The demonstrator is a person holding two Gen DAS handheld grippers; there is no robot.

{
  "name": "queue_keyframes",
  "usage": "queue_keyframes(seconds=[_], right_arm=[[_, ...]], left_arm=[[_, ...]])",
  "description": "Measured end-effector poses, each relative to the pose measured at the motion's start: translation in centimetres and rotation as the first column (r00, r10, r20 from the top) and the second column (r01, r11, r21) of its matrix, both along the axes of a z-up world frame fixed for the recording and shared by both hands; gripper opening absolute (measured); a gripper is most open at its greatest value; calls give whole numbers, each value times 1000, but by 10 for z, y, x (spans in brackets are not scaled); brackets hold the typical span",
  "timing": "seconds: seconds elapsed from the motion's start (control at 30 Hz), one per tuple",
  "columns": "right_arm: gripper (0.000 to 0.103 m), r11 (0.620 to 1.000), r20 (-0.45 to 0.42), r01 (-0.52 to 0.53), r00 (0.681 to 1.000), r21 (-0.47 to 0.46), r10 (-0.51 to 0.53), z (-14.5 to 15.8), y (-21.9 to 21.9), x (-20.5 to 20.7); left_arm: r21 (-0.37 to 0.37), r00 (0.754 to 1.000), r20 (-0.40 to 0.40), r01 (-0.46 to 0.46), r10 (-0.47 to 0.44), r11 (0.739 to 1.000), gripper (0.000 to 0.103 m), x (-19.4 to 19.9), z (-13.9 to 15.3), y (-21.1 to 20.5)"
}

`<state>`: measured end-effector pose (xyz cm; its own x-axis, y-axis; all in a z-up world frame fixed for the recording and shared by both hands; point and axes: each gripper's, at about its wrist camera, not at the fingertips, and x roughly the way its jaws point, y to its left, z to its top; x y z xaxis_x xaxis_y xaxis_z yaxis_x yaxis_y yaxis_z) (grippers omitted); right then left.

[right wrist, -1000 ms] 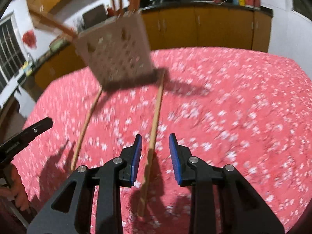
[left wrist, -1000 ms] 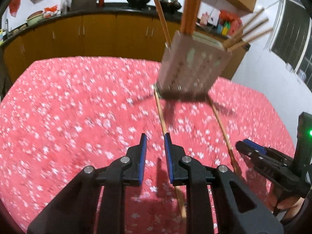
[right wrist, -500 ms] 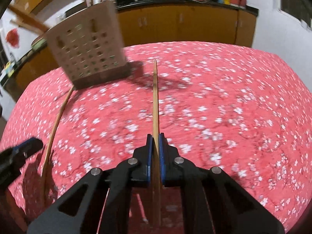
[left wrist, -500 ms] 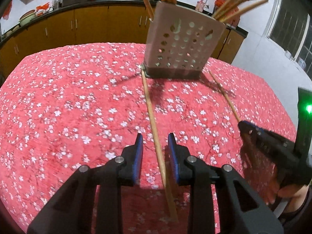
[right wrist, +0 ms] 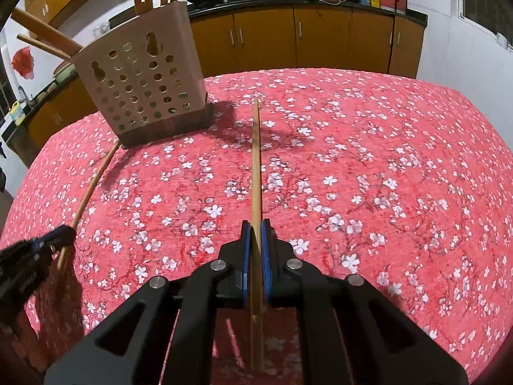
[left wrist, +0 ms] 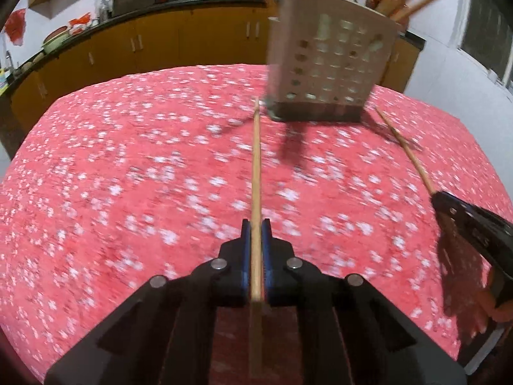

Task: Organize utensils
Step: 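Lower to the last chopsticks and close the right tool on one while the left tool grasps another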

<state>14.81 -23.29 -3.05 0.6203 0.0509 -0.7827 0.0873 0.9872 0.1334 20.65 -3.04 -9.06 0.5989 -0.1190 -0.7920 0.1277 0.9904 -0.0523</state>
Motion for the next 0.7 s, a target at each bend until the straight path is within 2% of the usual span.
queue_keyframes(seconds=[0.27,0.7], right_arm=[[8,999,6,-16,1000,-38,16,-2,3,19],[8,999,4,-20,1000,-50,20,-3,1,27]], left_arm=[[20,998,14,-69,68,997,9,26,0,34],[14,999,22,-49,48,999,20,30,-1,31]])
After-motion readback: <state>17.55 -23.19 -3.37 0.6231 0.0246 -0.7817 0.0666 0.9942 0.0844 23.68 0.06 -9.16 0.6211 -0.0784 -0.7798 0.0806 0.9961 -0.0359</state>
